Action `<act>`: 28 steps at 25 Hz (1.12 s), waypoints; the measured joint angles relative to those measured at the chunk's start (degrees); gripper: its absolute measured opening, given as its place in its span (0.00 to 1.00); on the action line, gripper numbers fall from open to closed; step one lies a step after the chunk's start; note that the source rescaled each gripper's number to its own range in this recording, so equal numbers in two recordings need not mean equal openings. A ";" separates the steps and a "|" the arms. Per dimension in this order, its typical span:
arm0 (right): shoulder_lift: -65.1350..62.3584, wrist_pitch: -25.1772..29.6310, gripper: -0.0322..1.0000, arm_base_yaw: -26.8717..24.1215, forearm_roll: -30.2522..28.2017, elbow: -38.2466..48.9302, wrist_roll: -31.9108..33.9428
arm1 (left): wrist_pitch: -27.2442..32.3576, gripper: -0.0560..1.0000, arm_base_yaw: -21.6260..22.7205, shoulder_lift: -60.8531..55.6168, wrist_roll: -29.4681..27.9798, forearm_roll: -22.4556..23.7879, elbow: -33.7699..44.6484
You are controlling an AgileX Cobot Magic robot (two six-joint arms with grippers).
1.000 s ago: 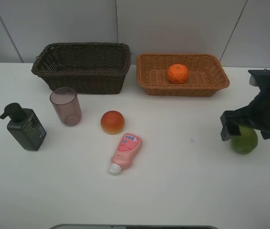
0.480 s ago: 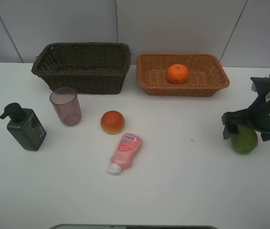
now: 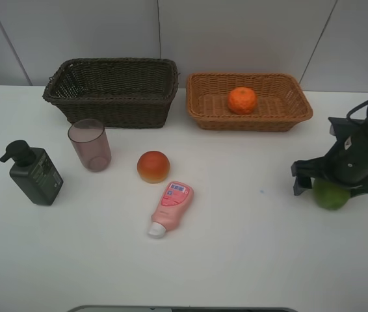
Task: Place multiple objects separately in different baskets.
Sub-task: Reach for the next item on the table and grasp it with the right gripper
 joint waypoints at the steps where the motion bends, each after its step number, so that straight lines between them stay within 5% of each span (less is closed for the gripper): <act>1: 0.40 -0.14 1.00 0.00 0.00 0.00 0.00 | 0.00 0.98 0.00 0.00 0.00 0.00 0.00; 8: 1.32 -0.63 1.00 0.00 0.00 -0.03 0.06 | 0.00 0.98 0.00 0.00 0.00 0.00 0.00; 10: 1.32 -0.69 0.92 0.00 0.00 -0.03 0.06 | 0.00 0.98 0.00 0.00 0.00 0.00 0.00; 12: 1.32 -1.11 0.76 0.00 -0.06 -0.03 0.06 | 0.00 0.98 0.00 0.00 0.00 0.00 0.00; 16: 1.32 -1.39 0.07 0.00 -0.06 -0.03 0.08 | 0.00 0.98 0.00 0.00 0.00 0.00 0.00; 28: 1.32 -1.29 0.08 0.00 -0.06 -0.03 0.08 | 0.00 0.98 0.00 0.00 0.00 0.00 0.00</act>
